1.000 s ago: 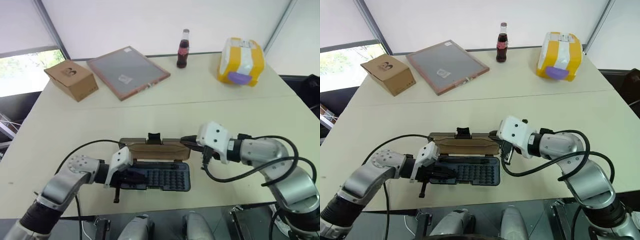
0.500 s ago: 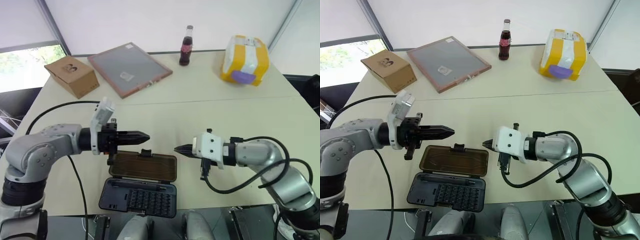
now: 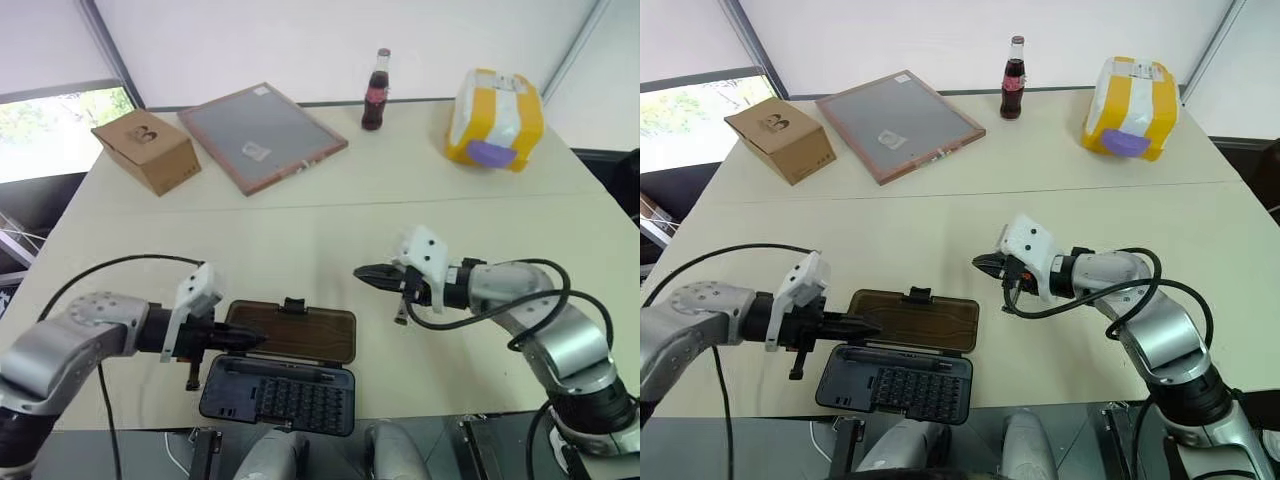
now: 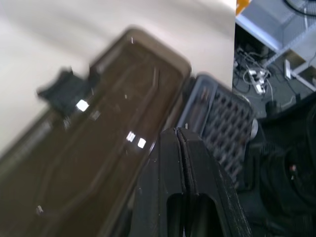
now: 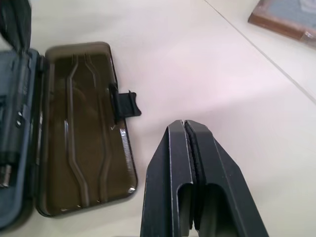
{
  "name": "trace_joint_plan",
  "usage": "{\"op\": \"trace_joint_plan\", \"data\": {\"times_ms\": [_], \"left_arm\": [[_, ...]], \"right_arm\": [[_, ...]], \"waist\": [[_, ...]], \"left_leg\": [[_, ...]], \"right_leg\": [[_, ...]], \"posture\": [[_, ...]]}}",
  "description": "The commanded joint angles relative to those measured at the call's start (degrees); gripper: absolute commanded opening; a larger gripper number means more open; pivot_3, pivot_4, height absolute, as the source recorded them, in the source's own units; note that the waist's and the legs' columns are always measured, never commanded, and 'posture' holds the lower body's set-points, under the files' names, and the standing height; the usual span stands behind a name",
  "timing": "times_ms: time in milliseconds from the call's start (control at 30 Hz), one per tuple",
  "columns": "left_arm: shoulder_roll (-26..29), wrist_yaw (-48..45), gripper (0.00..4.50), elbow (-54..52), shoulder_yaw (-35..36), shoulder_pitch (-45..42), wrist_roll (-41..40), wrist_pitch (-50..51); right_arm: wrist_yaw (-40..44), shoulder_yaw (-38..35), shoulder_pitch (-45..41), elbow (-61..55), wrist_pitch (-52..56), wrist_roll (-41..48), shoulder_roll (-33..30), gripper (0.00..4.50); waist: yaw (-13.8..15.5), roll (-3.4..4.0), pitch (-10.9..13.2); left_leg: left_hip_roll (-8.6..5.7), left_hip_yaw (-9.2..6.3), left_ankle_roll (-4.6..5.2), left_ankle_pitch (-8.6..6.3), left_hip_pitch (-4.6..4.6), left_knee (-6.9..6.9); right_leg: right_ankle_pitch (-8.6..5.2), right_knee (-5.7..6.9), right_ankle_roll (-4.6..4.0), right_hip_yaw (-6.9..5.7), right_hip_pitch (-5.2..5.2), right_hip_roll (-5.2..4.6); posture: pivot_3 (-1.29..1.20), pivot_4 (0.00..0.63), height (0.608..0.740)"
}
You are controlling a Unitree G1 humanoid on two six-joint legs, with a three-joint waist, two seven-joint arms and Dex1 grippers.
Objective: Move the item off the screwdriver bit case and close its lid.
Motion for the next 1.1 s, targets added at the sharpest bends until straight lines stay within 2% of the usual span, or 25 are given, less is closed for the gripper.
{"op": "trace_joint_plan", "data": {"times_ms": [33, 67, 167, 367, 600, 733, 1100], "left_arm": [[2.4, -2.9, 0.00, -0.2, 1.1, 2.5, 2.5, -4.1], [2.7, -3.4, 0.00, -0.1, 1.3, 3.1, 2.7, -4.6], [3.3, -4.2, 0.00, -0.6, 1.9, 4.3, 2.8, -5.4], [5.9, -6.2, 0.00, -1.3, 2.2, 9.2, 6.0, -9.4], [6.2, -6.3, 0.00, -1.4, 0.1, 11.6, 10.7, -13.6], [6.9, -6.6, 0.00, -0.2, -1.1, 12.2, 14.5, -16.4], [5.6, -4.8, 0.00, -3.5, 0.1, 11.8, 11.5, -12.2]], "right_arm": [[-0.3, -2.1, -1.8, -1.7, 2.8, 3.4, -0.1, 0.00], [-0.5, -2.0, -2.1, -1.6, 3.3, 3.8, 0.0, 0.00], [-1.8, -1.2, -3.1, -0.8, 4.6, 3.9, 0.3, 0.91], [-2.2, -1.0, -4.2, -0.4, 7.4, 5.8, 0.9, 3.98], [-2.8, 0.7, -6.2, 0.5, 12.4, 9.6, 2.1, 3.98], [-4.6, 3.0, -8.2, 4.6, 14.7, 9.4, 4.8, 3.98], [-4.5, 14.3, -7.7, 11.6, 11.7, 2.8, 4.6, 3.98]], "waist": [[0.0, 0.07, 0.0], [0.0, 0.08, 0.0], [0.0, 0.11, 0.1], [-0.1, 0.13, 0.1], [-0.1, 0.13, 0.1], [-0.1, 0.13, 0.1], [-0.2, 0.14, 0.1]], "left_leg": [[0.00, 0.00, 0.00, 0.00, 0.00, 0.00], [0.00, 0.01, 0.00, 0.00, 0.00, -0.01], [0.01, 0.01, 0.00, 0.00, -0.04, -0.02], [0.01, 0.05, 0.00, 0.00, -0.18, -0.01], [0.03, 0.08, 0.00, 0.00, -0.22, -0.01], [0.03, 0.11, 0.01, 0.00, -0.22, -0.01], [0.03, 0.13, 0.00, 0.00, -0.24, -0.01]], "right_leg": [[0.00, 0.00, 0.00, 0.01, -0.02, 0.00], [0.00, 0.01, 0.00, 0.01, -0.03, 0.00], [0.00, 0.01, 0.00, 0.01, -0.07, 0.00], [0.00, 0.02, 0.00, 0.00, -0.23, 0.00], [0.01, 0.02, 0.00, 0.00, -0.26, -0.01], [0.01, 0.02, 0.00, 0.00, -0.28, -0.01], [0.01, 0.07, 0.00, 0.00, -0.33, -0.01]], "posture": [[0.00, 0.150, 0.740], [0.00, 0.150, 0.740], [0.00, 0.150, 0.740], [0.00, 0.150, 0.740], [0.00, 0.150, 0.740], [0.00, 0.150, 0.740], [0.00, 0.150, 0.740]]}}
